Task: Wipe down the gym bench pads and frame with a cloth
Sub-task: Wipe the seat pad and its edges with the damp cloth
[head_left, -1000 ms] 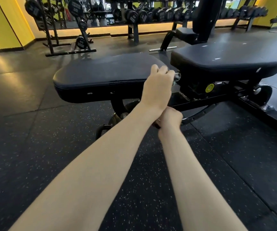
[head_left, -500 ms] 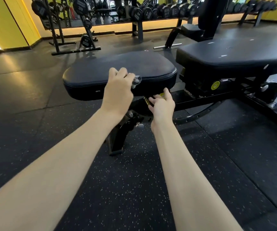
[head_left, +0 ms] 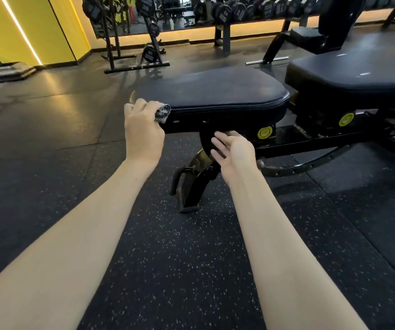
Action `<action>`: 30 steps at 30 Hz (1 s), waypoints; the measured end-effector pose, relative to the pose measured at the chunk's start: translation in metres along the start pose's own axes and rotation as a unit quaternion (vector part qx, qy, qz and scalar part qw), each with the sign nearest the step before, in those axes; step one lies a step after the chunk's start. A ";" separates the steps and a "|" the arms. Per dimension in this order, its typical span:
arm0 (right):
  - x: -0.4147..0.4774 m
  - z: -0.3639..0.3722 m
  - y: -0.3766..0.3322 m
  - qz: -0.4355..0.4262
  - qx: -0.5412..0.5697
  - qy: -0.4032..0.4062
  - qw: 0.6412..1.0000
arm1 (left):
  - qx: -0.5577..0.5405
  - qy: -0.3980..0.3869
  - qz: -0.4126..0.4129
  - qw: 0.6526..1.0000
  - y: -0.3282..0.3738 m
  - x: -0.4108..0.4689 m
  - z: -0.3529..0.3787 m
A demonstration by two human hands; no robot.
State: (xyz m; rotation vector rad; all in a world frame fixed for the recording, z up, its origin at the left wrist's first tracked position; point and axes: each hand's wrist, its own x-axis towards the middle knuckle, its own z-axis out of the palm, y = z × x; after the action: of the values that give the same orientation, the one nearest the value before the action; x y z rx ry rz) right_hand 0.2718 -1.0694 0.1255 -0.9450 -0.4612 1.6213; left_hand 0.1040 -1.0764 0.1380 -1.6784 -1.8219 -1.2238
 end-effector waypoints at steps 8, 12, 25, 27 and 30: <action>-0.002 -0.001 0.007 -0.014 -0.017 -0.024 0.999 | -0.047 0.088 -0.212 0.972 -0.023 0.004 -0.004; 0.005 -0.007 0.008 -0.027 -0.008 -0.004 1.000 | -0.102 0.038 0.079 0.991 0.048 -0.038 0.024; 0.005 -0.005 0.000 -0.050 -0.043 0.006 0.998 | -0.169 0.122 -0.028 0.978 0.048 -0.041 0.069; 0.001 -0.001 0.001 -0.050 -0.028 -0.001 0.998 | -0.169 0.124 -0.059 0.976 0.038 -0.041 0.063; -0.001 0.003 0.004 -0.043 -0.012 -0.015 0.999 | -0.161 0.128 -0.108 0.973 0.031 -0.039 0.055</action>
State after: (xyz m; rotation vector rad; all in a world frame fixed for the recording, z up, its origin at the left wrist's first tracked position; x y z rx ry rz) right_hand 0.2674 -1.0709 0.1245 -0.9084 -0.5351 1.5570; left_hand 0.1566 -1.0600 0.0883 -1.4149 -1.7515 -1.8198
